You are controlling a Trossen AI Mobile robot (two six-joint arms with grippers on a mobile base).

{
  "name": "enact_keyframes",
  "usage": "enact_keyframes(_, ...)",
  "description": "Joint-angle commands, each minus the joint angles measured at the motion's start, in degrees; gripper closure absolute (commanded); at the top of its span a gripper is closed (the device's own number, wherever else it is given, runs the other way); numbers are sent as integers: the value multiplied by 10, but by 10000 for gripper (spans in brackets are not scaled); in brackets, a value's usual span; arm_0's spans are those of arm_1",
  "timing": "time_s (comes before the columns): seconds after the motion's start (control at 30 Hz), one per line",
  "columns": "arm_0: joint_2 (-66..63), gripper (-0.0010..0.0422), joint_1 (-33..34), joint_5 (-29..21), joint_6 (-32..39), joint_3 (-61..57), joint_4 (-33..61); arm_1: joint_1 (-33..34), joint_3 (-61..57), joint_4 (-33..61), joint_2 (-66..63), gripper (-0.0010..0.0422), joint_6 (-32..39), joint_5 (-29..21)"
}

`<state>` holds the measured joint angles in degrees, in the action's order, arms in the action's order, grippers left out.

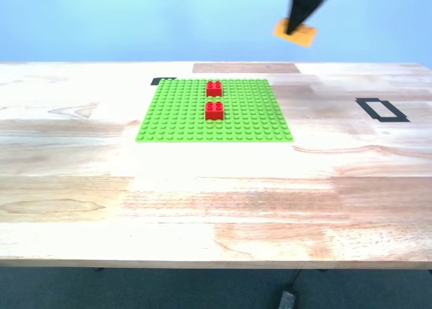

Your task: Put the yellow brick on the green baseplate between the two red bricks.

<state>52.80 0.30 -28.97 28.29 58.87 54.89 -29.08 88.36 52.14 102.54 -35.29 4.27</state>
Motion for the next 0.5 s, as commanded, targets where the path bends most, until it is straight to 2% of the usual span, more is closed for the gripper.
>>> enact_keyframes(0.03, 0, 412, 0, 0, 0, 0, 0, -36, 47, 9, 37, 351, -32, -4)
enact_keyframes(0.13, -1, 412, 0, 0, 0, 0, 0, -66, 83, 9, 73, 351, -75, -5)
enact_keyframes(0.27, -1, 412, 0, 0, 0, 0, 0, -101, 131, 13, 132, 351, -115, -34)
enact_keyframes(0.5, -3, 413, 0, 0, 0, 0, 0, -148, 214, 36, 230, 351, -136, -34)
